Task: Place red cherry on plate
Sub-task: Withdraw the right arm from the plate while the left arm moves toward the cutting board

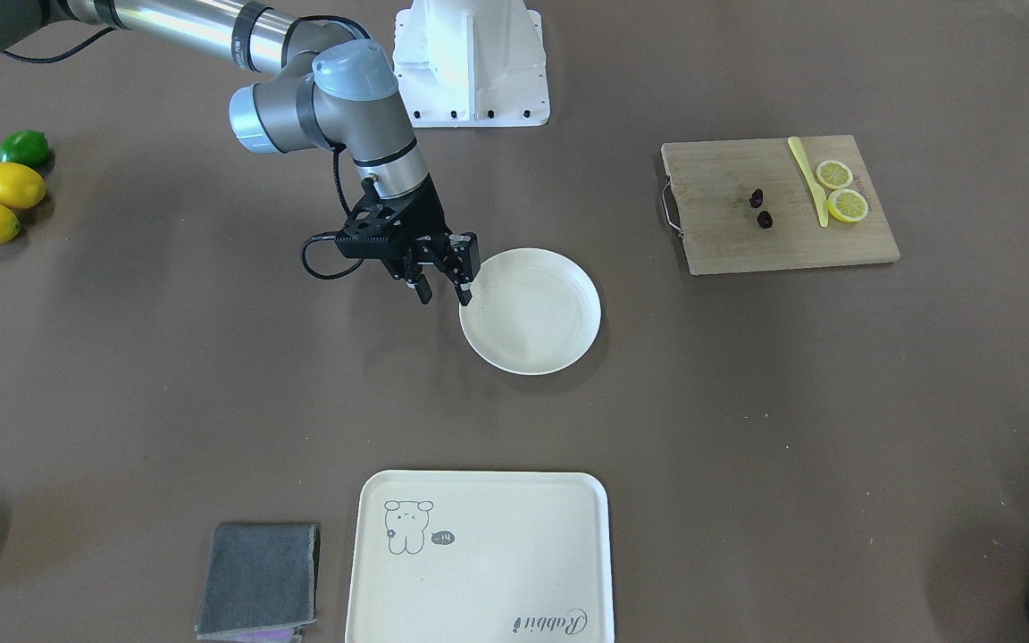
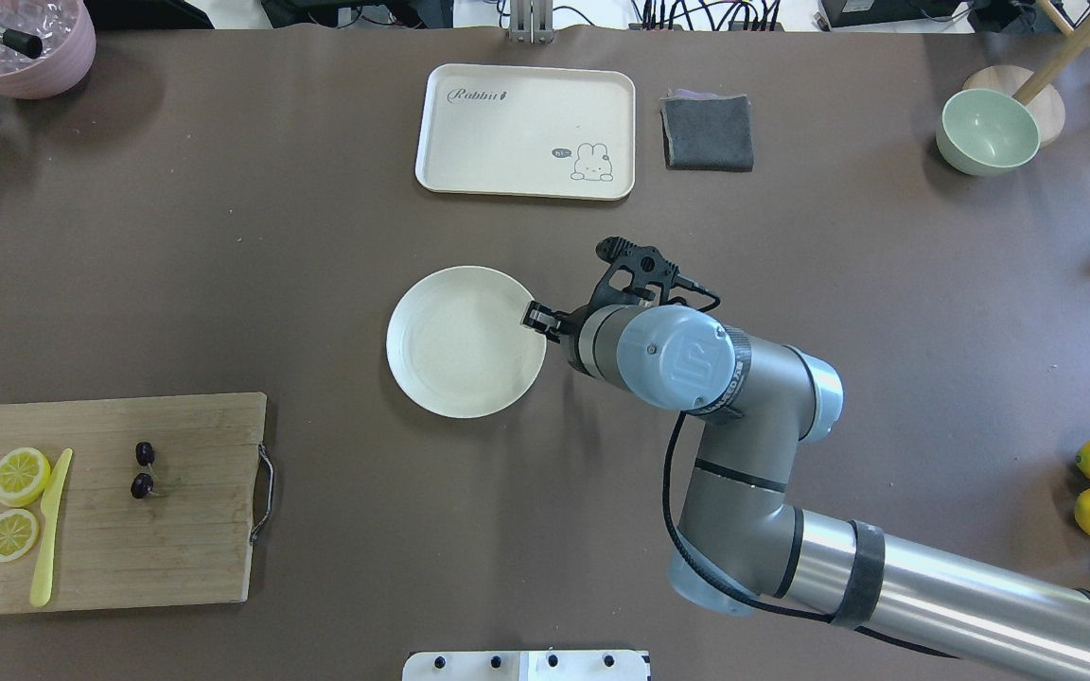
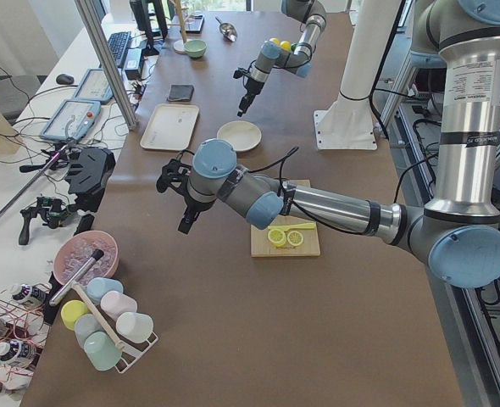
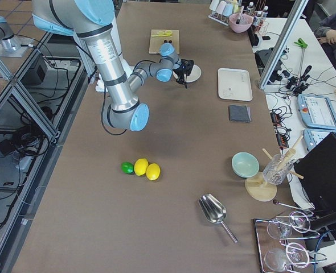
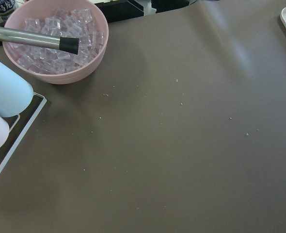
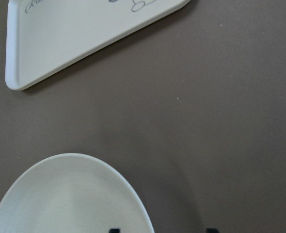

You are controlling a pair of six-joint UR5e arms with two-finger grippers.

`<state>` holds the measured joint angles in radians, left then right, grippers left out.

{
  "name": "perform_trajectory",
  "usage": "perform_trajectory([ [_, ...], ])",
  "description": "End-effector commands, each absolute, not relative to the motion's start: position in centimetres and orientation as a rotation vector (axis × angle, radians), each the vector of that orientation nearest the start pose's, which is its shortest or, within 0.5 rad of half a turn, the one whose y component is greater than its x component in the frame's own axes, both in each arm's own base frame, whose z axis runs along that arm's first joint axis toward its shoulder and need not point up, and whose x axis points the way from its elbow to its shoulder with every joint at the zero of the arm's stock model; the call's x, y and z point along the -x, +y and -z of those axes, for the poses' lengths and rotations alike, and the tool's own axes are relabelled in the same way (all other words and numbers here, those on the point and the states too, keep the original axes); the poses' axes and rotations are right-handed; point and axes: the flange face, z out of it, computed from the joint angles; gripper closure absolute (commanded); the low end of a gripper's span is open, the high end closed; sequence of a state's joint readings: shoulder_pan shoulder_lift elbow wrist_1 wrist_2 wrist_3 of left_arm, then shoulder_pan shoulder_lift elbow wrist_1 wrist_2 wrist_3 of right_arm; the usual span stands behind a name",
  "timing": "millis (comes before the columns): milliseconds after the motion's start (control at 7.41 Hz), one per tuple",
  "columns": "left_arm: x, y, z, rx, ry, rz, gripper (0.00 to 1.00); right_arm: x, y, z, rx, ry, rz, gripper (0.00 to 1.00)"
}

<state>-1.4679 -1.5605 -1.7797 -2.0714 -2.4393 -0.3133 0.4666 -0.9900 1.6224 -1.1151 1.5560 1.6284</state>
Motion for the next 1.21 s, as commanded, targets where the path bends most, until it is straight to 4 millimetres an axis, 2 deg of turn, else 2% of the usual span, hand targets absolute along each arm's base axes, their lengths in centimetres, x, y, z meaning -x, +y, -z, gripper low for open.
perform_trajectory([
  [0, -7.1, -49.0, -47.4, -0.358, 1.058, 0.012, 0.02, 42.6, -49.0, -26.4, -0.213, -0.995, -0.381, 0.00],
  [135, -12.1, -47.5, -45.5, -0.333, 1.034, 0.075, 0.02, 35.3, -51.8, -28.6, -0.222, -0.953, -0.310, 0.00],
  [270, -17.2, -44.6, -44.4, -0.311, 1.008, 0.101, 0.02, 28.7, -54.1, -31.6, -0.224, -0.926, -0.257, 0.00],
  [405, -20.7, -42.1, -44.1, -0.274, 0.999, 0.114, 0.02, 22.4, -55.5, -35.1, -0.241, -0.901, -0.198, 0.00],
  [540, -23.7, -40.0, -44.4, -0.271, 0.965, 0.130, 0.02, 16.6, -56.1, -38.8, -0.258, -0.874, -0.135, 0.00],
  [675, -25.5, -38.2, -44.6, -0.261, 0.951, 0.114, 0.02, 11.3, -55.9, -41.9, -0.271, -0.845, -0.094, 0.00],
  [810, -26.9, -36.4, -45.8, -0.252, 0.920, 0.084, 0.02, 8.0, -55.5, -43.7, -0.276, -0.829, -0.064, 0.00],
  [944, -29.1, -34.6, -46.4, -0.264, 0.895, 0.043, 0.03, 7.4, -55.3, -44.3, -0.275, -0.826, -0.060, 0.00],
  [1079, -31.4, -32.8, -46.8, -0.268, 0.879, 0.000, 0.16, 7.4, -55.3, -44.4, -0.276, -0.825, -0.061, 0.00],
])
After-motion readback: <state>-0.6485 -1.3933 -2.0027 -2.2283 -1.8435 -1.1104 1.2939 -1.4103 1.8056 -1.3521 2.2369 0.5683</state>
